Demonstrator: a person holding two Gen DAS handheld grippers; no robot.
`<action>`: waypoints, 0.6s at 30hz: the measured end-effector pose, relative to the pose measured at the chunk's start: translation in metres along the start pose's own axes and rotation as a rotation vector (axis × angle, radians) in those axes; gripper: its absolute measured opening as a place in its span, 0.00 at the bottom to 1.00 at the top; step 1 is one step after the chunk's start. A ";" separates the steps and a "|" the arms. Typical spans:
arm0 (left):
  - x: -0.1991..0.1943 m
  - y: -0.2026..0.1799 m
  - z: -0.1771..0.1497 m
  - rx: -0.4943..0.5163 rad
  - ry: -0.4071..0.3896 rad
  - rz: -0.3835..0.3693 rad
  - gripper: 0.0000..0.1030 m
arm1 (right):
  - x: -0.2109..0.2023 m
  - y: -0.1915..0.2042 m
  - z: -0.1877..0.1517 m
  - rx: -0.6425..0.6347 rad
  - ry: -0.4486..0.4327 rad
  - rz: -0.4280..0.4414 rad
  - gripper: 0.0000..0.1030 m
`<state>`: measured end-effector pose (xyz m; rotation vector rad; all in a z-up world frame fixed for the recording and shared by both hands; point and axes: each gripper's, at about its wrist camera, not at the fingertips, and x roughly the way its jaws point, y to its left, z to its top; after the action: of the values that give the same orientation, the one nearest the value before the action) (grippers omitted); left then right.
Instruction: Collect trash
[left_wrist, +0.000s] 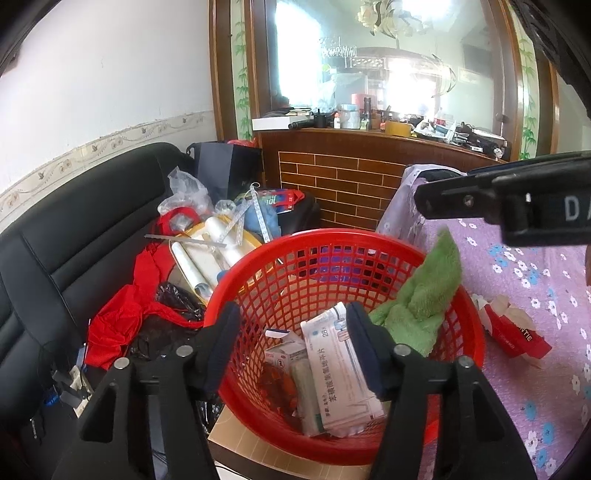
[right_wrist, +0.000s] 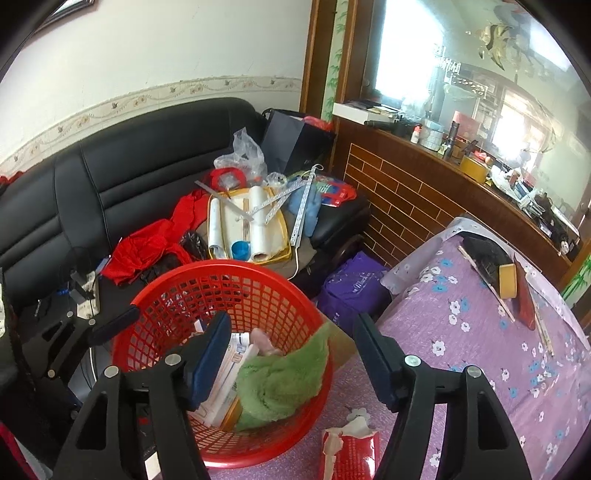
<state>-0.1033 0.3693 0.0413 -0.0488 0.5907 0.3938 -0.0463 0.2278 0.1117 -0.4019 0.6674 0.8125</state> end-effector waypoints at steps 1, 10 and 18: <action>-0.001 -0.001 0.000 0.002 -0.002 0.002 0.60 | -0.003 -0.002 -0.001 0.009 -0.003 0.002 0.71; -0.022 -0.004 0.003 -0.021 -0.043 0.028 0.78 | -0.042 -0.014 -0.017 0.076 -0.041 -0.034 0.76; -0.089 -0.021 -0.014 -0.079 -0.152 0.121 0.97 | -0.106 -0.019 -0.070 0.123 -0.103 -0.123 0.89</action>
<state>-0.1703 0.3166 0.0769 -0.0578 0.4287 0.5334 -0.1120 0.1201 0.1345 -0.2850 0.5875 0.6668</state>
